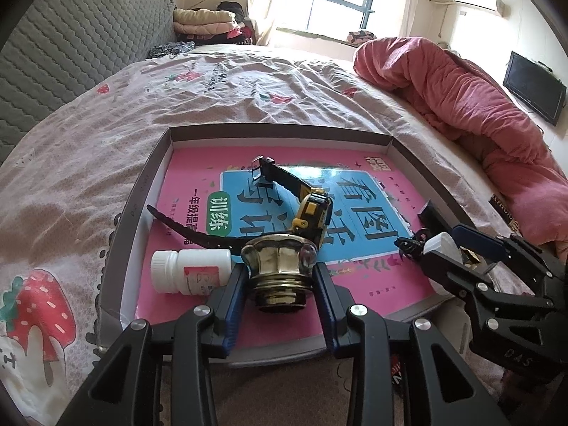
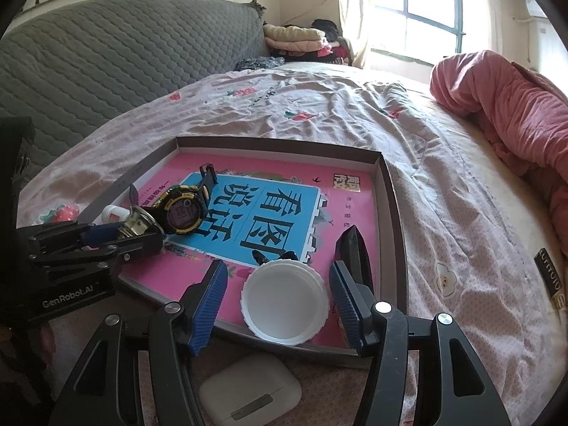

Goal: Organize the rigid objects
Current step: 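Lower the gold fitting into the box and open the left tool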

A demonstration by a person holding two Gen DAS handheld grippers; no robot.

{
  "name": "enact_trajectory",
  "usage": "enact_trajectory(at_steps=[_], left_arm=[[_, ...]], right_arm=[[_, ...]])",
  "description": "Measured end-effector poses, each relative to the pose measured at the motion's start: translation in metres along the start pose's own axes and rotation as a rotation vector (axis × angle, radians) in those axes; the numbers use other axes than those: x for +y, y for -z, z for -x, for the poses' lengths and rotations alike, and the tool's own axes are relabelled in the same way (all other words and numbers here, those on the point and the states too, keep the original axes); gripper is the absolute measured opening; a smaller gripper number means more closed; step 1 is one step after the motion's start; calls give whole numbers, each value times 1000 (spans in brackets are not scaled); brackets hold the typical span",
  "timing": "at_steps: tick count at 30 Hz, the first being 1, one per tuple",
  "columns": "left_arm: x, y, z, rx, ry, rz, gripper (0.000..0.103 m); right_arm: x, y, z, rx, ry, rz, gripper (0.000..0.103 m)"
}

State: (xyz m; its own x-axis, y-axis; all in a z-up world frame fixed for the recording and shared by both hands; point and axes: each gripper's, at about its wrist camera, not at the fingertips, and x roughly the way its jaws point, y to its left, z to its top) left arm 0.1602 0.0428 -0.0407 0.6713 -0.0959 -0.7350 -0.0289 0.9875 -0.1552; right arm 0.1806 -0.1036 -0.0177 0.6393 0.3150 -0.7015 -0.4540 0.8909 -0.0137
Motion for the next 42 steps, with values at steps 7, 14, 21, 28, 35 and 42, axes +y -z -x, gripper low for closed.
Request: enact_trajectory(at_steps=[7,14,21,28,35,42], left_arm=[[-2,5,11,-18,13,-8,38],[-3,9,18,-31,-11,-19,39],[-5,12,26,-42,-27,-19,40],[-4,15,33,-53,-40,-19,42],[-4,18,40,-59,-48,-11,43],[-5,20,47,-62,-45,-12,43]], right_arm=[[0,0,4,-22,6,15,69],[-7,-1,7,-30,14,-5,69],[-7,0,10,-34,21,0,69],[-10,0,13,-40,43,-1,69],[-11,0,22,-69,72,7,69],[-9,1,30,-72,78,20,69]])
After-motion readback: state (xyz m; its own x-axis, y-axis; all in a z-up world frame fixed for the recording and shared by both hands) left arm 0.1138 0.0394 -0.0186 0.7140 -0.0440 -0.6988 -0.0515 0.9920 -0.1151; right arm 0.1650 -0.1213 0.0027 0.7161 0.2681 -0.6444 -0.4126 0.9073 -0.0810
